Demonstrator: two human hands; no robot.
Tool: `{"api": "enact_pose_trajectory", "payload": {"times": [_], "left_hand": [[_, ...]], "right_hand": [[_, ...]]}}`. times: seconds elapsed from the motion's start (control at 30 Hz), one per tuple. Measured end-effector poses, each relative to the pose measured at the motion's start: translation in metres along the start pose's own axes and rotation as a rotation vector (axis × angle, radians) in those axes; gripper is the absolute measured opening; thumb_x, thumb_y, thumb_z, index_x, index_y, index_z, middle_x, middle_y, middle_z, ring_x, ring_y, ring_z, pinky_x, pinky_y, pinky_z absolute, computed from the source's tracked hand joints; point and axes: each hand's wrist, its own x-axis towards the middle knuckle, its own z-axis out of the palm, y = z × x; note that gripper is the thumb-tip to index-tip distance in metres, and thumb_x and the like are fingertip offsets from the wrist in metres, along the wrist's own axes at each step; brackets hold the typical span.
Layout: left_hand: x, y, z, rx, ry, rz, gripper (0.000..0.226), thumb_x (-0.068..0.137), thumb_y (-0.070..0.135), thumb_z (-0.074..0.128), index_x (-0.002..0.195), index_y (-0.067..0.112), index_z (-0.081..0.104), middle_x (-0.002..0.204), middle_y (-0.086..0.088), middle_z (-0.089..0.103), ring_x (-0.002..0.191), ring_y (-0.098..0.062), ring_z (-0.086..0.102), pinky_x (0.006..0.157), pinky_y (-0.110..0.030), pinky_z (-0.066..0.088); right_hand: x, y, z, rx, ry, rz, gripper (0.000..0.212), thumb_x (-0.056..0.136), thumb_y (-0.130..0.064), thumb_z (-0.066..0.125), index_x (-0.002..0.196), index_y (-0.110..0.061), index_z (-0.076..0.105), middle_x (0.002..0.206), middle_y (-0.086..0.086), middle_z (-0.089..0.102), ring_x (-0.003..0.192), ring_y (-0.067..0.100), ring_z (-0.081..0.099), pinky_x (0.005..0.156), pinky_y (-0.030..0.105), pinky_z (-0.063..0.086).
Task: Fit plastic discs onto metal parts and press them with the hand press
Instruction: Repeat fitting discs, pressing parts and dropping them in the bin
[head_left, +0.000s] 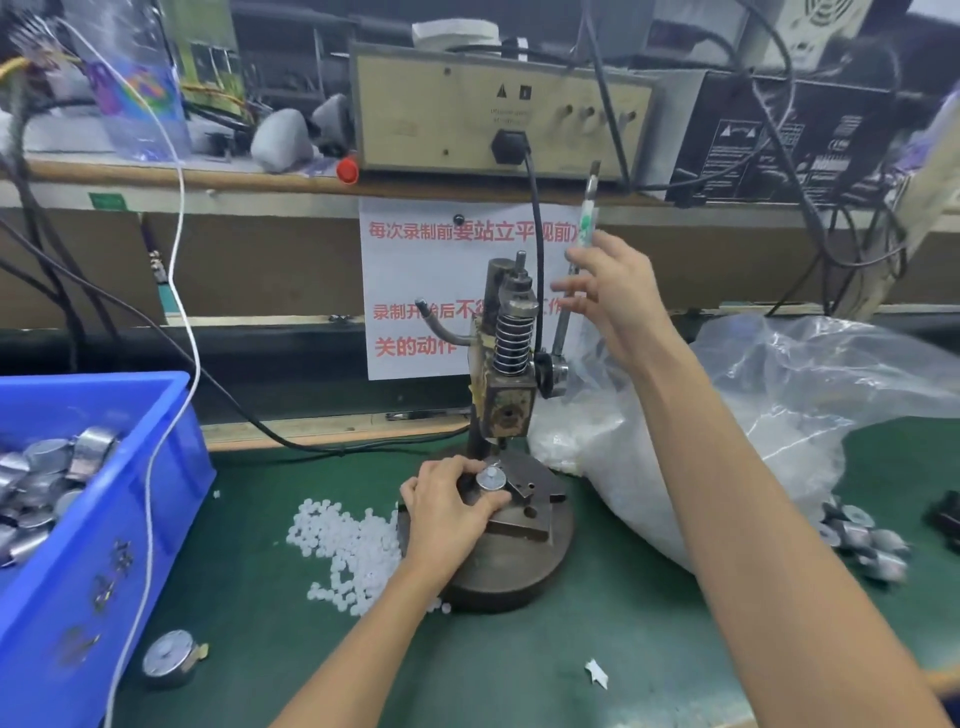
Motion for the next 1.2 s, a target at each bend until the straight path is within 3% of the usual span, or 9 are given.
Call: {"api": "enact_pose_trajectory", "payload": {"times": [0.13, 0.2, 0.4, 0.5, 0.67, 0.77, 0.87, 1.0, 1.2], "left_hand": [[0.001, -0.002, 0.002, 0.007, 0.002, 0.012, 0.034, 0.070, 0.044, 0.076, 0.098, 0.030, 0.063, 0.090, 0.022, 0.051, 0.097, -0.001, 0.037, 0.080, -0.021, 0.016], [0.001, -0.003, 0.002, -0.001, -0.001, 0.006, 0.035, 0.070, 0.044, 0.076, 0.099, 0.029, 0.062, 0.093, 0.019, 0.053, 0.098, -0.001, 0.037, 0.081, -0.020, 0.016], [0.001, -0.004, 0.003, -0.003, -0.001, 0.001, 0.038, 0.071, 0.045, 0.076, 0.102, 0.028, 0.063, 0.097, 0.015, 0.056, 0.101, -0.004, 0.040, 0.085, -0.022, 0.017], [0.002, -0.005, 0.004, 0.022, -0.011, -0.001, 0.037, 0.071, 0.046, 0.075, 0.102, 0.029, 0.063, 0.101, 0.014, 0.060, 0.104, -0.008, 0.043, 0.085, -0.023, 0.018], [0.001, -0.006, 0.002, 0.080, -0.013, 0.027, 0.038, 0.073, 0.049, 0.072, 0.104, 0.031, 0.062, 0.100, 0.015, 0.060, 0.104, -0.009, 0.044, 0.083, -0.025, 0.018], [0.000, -0.004, -0.002, 0.132, -0.027, 0.042, 0.038, 0.073, 0.050, 0.071, 0.105, 0.031, 0.062, 0.100, 0.012, 0.058, 0.108, -0.010, 0.040, 0.082, -0.024, 0.016], [-0.014, 0.003, -0.004, 0.148, 0.015, 0.058, 0.035, 0.073, 0.047, 0.073, 0.102, 0.029, 0.064, 0.112, 0.012, 0.056, 0.114, -0.013, 0.036, 0.084, -0.026, 0.017], [-0.062, 0.014, 0.003, 0.038, 0.050, 0.114, 0.028, 0.071, 0.040, 0.076, 0.095, 0.031, 0.064, 0.110, 0.016, 0.051, 0.113, -0.011, 0.036, 0.085, -0.023, 0.017], [-0.120, 0.043, 0.025, -0.151, -0.217, 0.188, 0.031, 0.073, 0.023, 0.075, 0.093, 0.033, 0.055, 0.093, 0.020, 0.059, 0.093, 0.001, 0.050, 0.086, -0.023, 0.028]], "right_hand": [[-0.040, 0.018, 0.000, 0.059, 0.129, -0.161, 0.006, 0.092, -0.008, 0.054, 0.090, -0.014, 0.054, 0.079, -0.007, 0.051, 0.066, 0.005, 0.045, 0.064, 0.019, 0.038], [-0.076, 0.036, 0.000, 0.136, 0.156, -0.315, 0.019, 0.087, -0.005, 0.054, 0.079, -0.019, 0.045, 0.073, -0.014, 0.048, 0.064, 0.002, 0.043, 0.065, 0.017, 0.039], [-0.093, 0.046, 0.012, 0.223, 0.232, -0.373, 0.017, 0.082, -0.002, 0.048, 0.086, -0.018, 0.043, 0.078, -0.006, 0.045, 0.065, -0.001, 0.044, 0.066, 0.018, 0.040], [-0.064, 0.031, 0.016, 0.346, 0.191, -0.241, 0.024, 0.080, -0.007, 0.050, 0.102, -0.017, 0.052, 0.091, -0.002, 0.056, 0.074, 0.002, 0.051, 0.063, 0.016, 0.041], [-0.051, 0.049, 0.013, 0.223, 0.109, 0.012, 0.043, 0.092, -0.003, 0.051, 0.134, -0.011, 0.045, 0.130, 0.001, 0.054, 0.109, 0.012, 0.058, 0.083, 0.023, 0.052], [-0.089, 0.089, -0.003, 0.129, 0.313, 0.091, 0.025, 0.090, -0.002, 0.052, 0.104, -0.020, 0.061, 0.100, -0.003, 0.066, 0.078, 0.002, 0.061, 0.063, 0.020, 0.050], [-0.133, 0.125, -0.017, 0.015, 0.253, 0.183, 0.020, 0.091, -0.003, 0.051, 0.085, -0.017, 0.063, 0.071, -0.001, 0.065, 0.051, 0.006, 0.049, 0.049, 0.016, 0.037], [-0.187, 0.150, -0.026, -0.081, 0.068, 0.267, 0.020, 0.096, -0.013, 0.050, 0.086, -0.021, 0.066, 0.076, 0.005, 0.068, 0.050, 0.012, 0.050, 0.042, 0.019, 0.035], [-0.232, 0.149, -0.052, -0.049, -0.067, 0.403, 0.021, 0.098, -0.020, 0.048, 0.083, -0.015, 0.063, 0.057, 0.000, 0.059, 0.047, 0.015, 0.050, 0.042, 0.025, 0.040]]}}
